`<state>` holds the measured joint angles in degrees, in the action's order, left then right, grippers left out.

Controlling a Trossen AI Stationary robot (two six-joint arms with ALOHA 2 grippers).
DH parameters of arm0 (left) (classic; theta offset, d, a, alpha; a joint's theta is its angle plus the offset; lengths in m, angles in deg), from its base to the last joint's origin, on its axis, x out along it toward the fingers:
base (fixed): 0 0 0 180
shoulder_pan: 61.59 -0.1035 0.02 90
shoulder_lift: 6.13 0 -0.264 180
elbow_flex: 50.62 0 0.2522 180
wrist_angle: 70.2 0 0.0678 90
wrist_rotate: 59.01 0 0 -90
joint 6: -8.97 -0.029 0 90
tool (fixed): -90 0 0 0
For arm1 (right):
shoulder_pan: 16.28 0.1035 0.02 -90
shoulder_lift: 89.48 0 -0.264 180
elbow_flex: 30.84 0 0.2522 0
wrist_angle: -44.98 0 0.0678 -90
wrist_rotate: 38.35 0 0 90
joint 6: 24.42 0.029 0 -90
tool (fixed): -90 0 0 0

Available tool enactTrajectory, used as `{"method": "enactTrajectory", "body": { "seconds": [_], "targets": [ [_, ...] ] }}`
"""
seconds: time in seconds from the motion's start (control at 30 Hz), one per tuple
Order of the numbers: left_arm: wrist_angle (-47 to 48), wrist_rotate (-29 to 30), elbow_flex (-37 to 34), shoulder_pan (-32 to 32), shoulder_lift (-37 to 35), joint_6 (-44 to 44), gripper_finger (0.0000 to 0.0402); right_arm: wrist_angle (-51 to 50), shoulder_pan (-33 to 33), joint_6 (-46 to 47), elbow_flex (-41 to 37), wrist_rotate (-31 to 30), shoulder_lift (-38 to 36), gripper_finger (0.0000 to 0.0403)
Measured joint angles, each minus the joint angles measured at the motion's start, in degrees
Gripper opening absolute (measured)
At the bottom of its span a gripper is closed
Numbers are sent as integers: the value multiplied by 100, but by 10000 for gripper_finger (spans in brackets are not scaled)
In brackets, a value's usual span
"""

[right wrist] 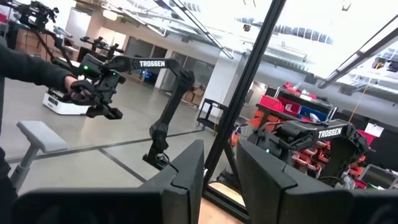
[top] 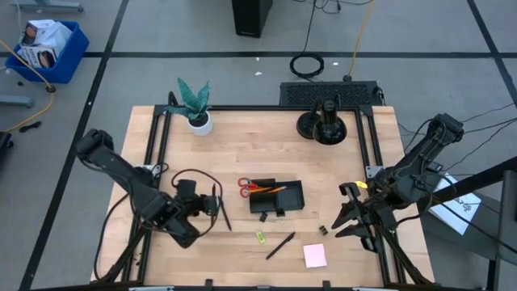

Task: Pick and place office supplies into organizer
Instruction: Put the bottom left black pen into the black desk organizer

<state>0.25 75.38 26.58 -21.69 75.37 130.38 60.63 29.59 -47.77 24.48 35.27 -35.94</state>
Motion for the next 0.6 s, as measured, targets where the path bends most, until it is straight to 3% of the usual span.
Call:
{"method": "enactTrajectory", "body": {
  "seconds": [0.33,0.6],
  "targets": [
    [-368,653,0,11,-400,-887,47,335,-11,-71,2,-10,-3,89],
    [-1553,1232,0,-59,-819,-2323,47,439,-11,-140,1,-20,-2,89]
  ]
}}
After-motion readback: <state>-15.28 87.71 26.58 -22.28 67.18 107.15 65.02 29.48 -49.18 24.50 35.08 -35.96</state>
